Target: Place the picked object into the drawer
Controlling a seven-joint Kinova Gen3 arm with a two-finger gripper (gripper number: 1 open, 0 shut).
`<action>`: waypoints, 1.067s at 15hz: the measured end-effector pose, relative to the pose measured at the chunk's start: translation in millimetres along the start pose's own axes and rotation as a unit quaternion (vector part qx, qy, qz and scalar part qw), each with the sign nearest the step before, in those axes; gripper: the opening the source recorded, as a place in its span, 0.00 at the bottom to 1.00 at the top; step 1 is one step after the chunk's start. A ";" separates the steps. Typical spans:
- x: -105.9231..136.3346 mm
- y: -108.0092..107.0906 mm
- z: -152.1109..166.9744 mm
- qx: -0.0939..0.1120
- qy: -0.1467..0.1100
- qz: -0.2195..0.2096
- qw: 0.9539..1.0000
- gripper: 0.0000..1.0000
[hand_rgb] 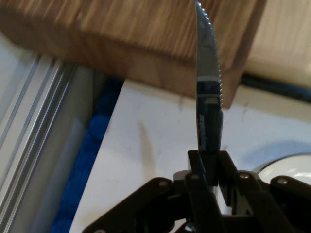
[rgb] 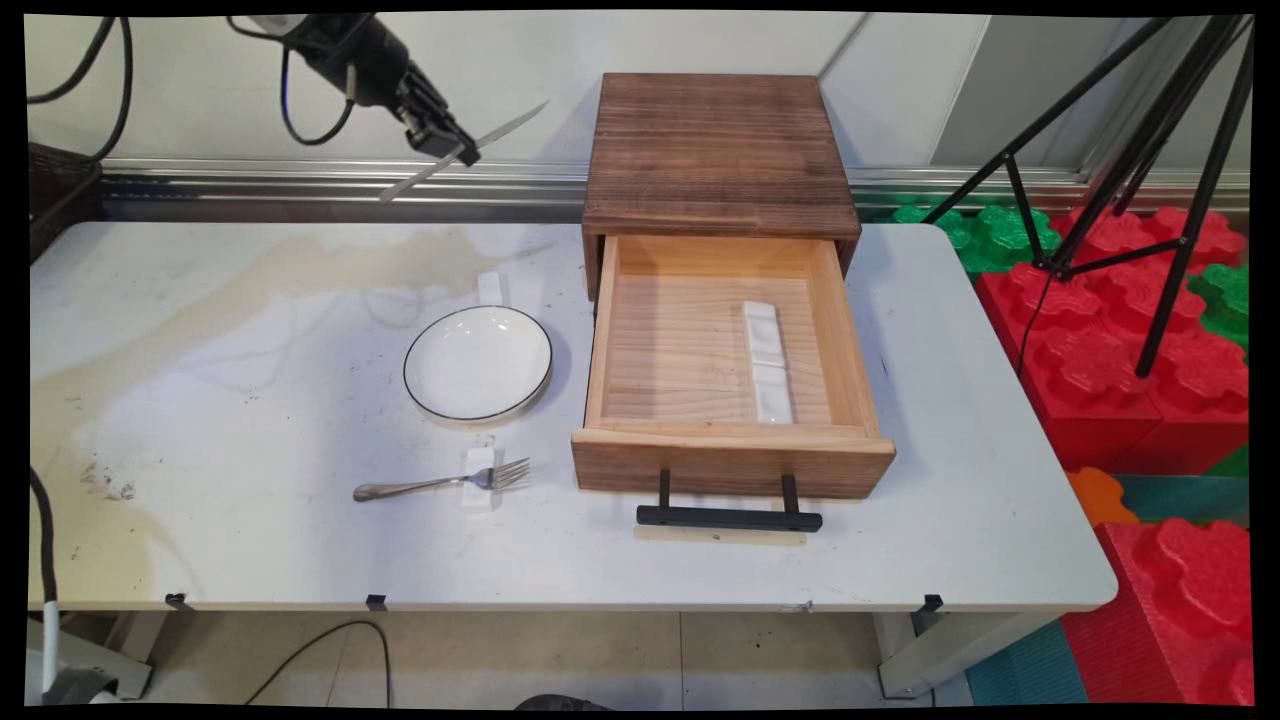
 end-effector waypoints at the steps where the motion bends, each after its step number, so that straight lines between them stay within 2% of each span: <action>1: 5.4 3.4 -1.1 -0.003 0.003 0.004 1.000 0.00; 10: 69.8 58.8 -3.8 -0.040 0.030 0.058 0.997 0.00; 16: 110.4 101.6 18.0 -0.071 0.045 0.091 0.992 0.00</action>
